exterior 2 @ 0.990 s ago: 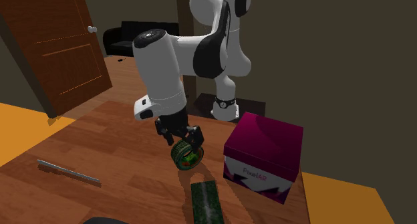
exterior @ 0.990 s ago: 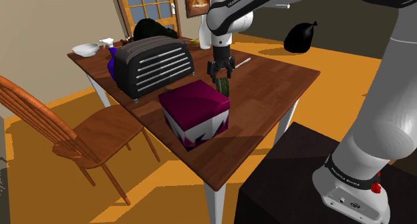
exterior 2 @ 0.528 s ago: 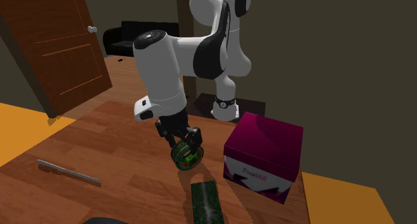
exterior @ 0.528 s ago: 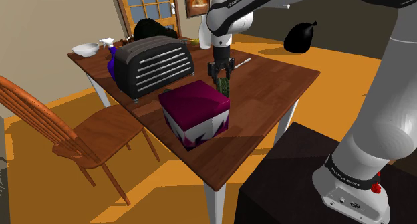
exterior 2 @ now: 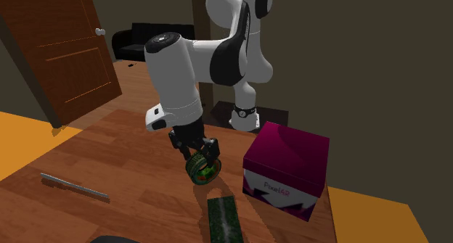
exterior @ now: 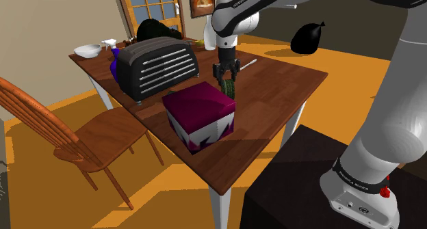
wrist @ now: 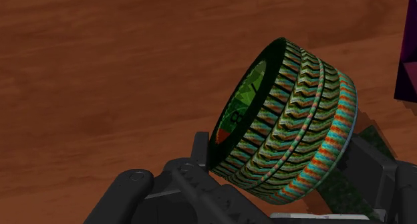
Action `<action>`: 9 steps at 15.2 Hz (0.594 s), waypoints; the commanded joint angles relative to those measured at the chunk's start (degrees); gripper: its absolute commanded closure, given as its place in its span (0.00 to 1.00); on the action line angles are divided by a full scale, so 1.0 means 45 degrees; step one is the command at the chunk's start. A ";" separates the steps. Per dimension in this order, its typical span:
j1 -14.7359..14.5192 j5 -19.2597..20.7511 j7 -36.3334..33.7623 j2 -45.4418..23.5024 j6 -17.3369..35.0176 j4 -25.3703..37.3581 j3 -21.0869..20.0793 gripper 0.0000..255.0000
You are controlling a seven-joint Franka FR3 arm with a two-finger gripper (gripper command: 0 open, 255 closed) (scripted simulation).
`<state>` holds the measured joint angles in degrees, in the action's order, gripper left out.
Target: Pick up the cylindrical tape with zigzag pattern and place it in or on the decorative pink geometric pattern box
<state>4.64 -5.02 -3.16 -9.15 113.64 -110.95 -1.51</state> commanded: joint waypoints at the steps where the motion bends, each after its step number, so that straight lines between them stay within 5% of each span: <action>1: -0.0001 -0.0003 0.0003 -0.0004 -0.0011 -0.0008 -0.0001 1.00; 9: 0.0010 0.0028 -0.0092 0.0432 -0.1281 0.0829 0.0007 1.00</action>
<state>4.66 -4.91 -3.54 -7.64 108.64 -107.54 -1.49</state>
